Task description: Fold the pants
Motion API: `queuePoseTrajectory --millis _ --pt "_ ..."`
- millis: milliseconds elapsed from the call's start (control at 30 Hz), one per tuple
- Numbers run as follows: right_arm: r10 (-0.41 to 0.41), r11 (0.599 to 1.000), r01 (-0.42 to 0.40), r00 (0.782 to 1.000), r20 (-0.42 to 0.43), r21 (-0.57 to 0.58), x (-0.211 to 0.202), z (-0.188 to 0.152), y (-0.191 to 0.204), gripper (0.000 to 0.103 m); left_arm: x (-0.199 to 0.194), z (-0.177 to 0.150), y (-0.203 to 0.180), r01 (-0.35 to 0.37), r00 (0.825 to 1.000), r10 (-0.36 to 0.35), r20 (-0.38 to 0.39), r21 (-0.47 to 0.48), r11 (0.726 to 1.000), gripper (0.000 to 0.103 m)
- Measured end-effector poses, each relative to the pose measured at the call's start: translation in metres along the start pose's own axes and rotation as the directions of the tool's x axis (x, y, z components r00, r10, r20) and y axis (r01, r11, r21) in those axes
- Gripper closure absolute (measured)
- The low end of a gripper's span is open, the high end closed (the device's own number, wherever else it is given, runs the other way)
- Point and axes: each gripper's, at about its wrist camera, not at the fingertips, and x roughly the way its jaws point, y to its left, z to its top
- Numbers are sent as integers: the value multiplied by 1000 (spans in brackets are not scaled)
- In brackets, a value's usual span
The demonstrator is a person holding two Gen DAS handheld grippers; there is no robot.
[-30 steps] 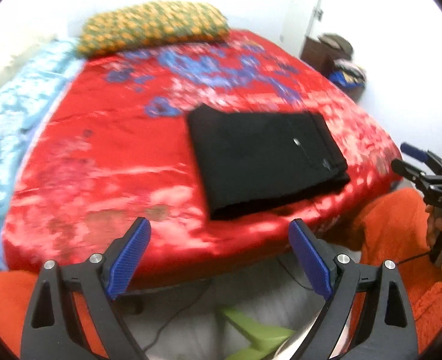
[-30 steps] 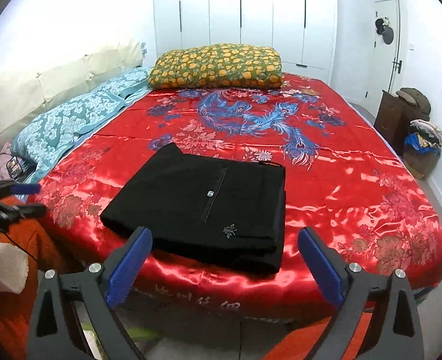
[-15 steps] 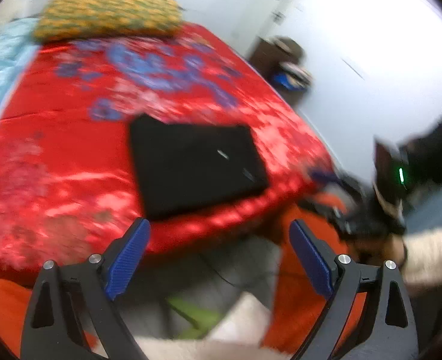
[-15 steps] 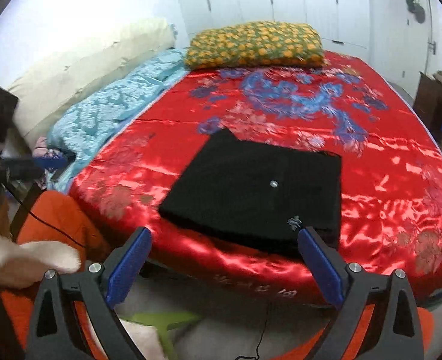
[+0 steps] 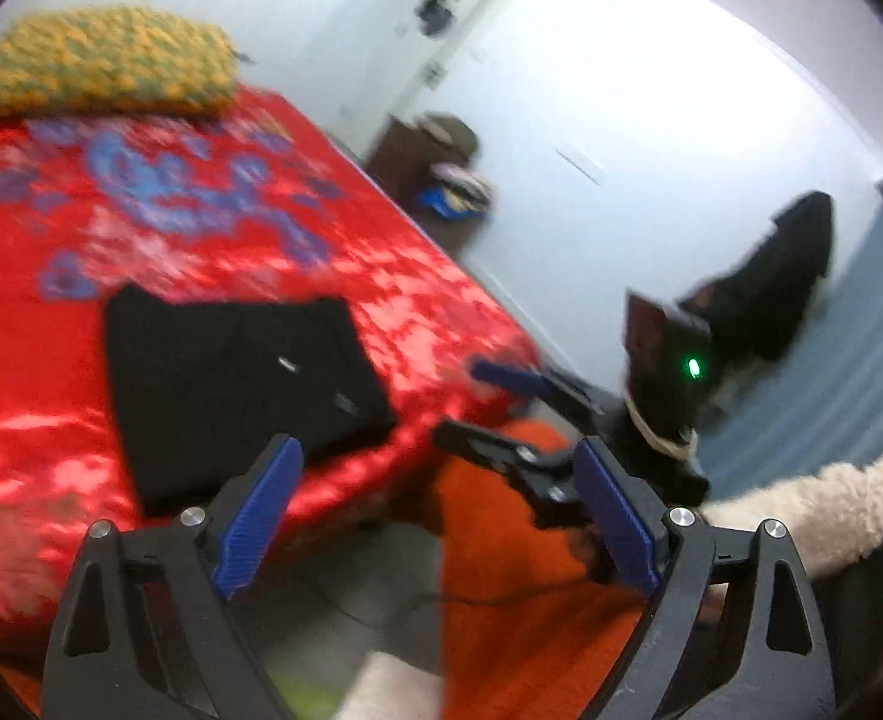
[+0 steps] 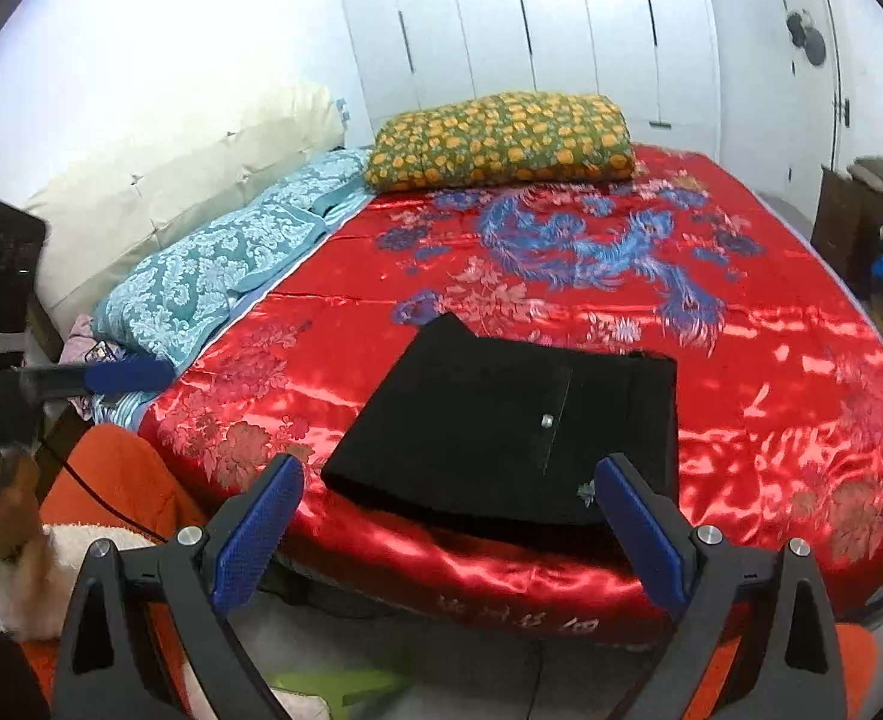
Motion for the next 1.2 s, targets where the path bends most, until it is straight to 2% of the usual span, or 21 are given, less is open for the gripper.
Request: queuePoseTrajectory --millis 67,167,267,333,400,467,500,533,567,633,667,733,800,833,900,967,1000,1067,1100,1133,1200 --pt "-4 1000 4 1000 10 -21 -4 0 1 6 0 -4 0 -23 998 24 -58 23 999 11" --pt "-7 999 8 1000 12 -46 -7 -3 0 6 -16 -10 8 -120 983 129 -129 73 990 11" --pt "-5 999 5 1000 1 -45 -3 -6 -7 6 -41 -21 19 -231 949 248 -194 104 967 11" --pt "0 1000 0 1000 -5 -27 0 -7 -13 6 -58 -35 25 -270 914 283 -293 84 959 11" --pt "7 1000 -7 1000 -21 -3 3 -7 -18 6 -68 -61 21 -262 864 263 -430 63 963 11" --pt "14 1000 -14 999 -52 11 1 -8 -25 6 -74 -92 7 -236 772 237 -589 80 968 11" --pt "13 1000 -12 998 -59 15 -1 -10 -28 6 -77 -107 -4 -229 732 263 -629 136 964 11" --pt "6 1000 -4 998 -65 19 -4 -13 -31 6 -78 -114 -10 -242 728 297 -618 174 955 11" --pt "-2 1000 4 998 -70 23 -6 -17 -34 6 -75 -111 -8 -265 745 316 -588 173 948 10" --pt "-44 998 48 997 -71 49 -9 -29 -45 6 -69 -96 4 -336 795 345 -499 110 935 10" --pt "-70 995 74 995 -69 67 -9 -33 -50 6 -62 -78 16 -406 817 392 -424 62 912 10" --pt "-143 980 150 988 -63 133 -12 -39 -65 6 -55 -54 31 -496 831 469 -298 -18 868 10" --pt "-213 963 217 976 -44 157 -18 -38 -76 2 -47 -25 41 -573 817 558 -148 -94 814 9" --pt "-261 955 264 964 -43 137 -18 -36 -80 0 -40 -10 44 -605 796 599 -88 -125 786 8" --pt "-311 948 315 946 -93 38 -6 -30 -85 0 -20 15 48 -650 758 652 -39 -143 747 7" --pt "-316 947 303 937 -147 -106 10 -22 -89 0 1 31 50 -670 739 673 -9 -104 735 7" --pt "-323 941 303 935 -145 -149 13 -18 -89 0 15 37 48 -690 723 691 10 -59 722 7" --pt "-339 926 319 938 -73 -201 8 -4 -89 0 38 39 49 -734 679 734 9 4 679 6" --pt "-358 914 348 934 -11 -211 3 5 -88 0 47 37 48 -737 675 737 -4 9 675 7" --pt "-391 896 393 919 55 -206 -2 14 -86 0 53 31 47 -726 688 726 -9 -9 688 7" --pt "-422 888 434 900 106 -152 -3 23 -85 0 60 15 50 -703 710 704 7 -54 709 6"
